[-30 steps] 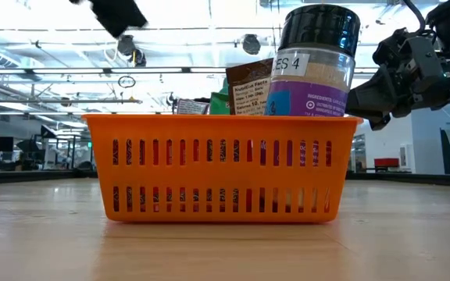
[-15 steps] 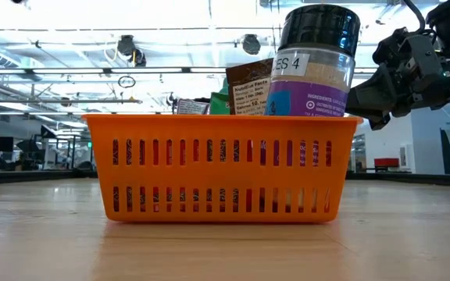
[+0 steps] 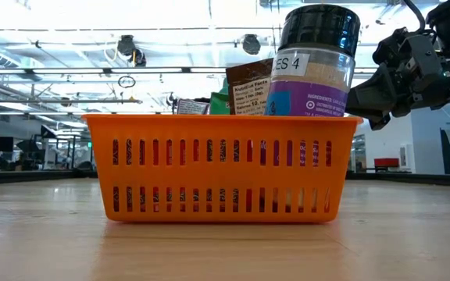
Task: Pick & Place Kitchen Items
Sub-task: Put the red cereal box into the pink bin
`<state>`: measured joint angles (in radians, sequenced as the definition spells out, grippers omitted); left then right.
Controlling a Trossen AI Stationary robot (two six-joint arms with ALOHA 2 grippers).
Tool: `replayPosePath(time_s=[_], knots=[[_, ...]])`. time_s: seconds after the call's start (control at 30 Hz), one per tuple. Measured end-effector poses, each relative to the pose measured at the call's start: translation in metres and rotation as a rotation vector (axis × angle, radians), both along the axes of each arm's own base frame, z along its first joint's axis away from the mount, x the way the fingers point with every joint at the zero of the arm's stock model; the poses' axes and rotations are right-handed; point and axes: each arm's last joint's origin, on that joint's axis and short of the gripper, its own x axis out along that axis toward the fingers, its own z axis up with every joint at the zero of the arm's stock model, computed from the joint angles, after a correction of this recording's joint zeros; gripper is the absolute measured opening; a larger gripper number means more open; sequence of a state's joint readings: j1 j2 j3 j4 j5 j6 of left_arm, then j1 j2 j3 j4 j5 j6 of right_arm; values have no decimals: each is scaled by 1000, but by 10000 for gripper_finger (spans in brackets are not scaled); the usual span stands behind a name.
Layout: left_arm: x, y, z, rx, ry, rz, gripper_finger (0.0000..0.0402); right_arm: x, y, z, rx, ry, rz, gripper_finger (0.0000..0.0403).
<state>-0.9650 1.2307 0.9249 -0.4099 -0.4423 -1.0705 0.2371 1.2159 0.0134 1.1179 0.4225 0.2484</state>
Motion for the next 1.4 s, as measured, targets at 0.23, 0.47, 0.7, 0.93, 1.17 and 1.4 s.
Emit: replayPosePath(time_s=[0.23,0.47,0.7,0.93,1.17,1.4], knots=[[-7,-16,-12,-174,133,103,166,0,0,0,1,0,0,47],[-17,-23,-14,-255,210,108,166,0,0,0,24,-4,1,47],[-24,-28,-15,-345,396,9,166,0,0,0,39,-6,0,47],[-25,-26,-17,-388,475,67,166,0,0,0,39,-6,0,47],[-27,-22,-21,-337,505,91,166,0,0,-1,37,-1,0,47],[-27,-23,-25,-327,526,124,166,0,0,-1,36,5,0,47]])
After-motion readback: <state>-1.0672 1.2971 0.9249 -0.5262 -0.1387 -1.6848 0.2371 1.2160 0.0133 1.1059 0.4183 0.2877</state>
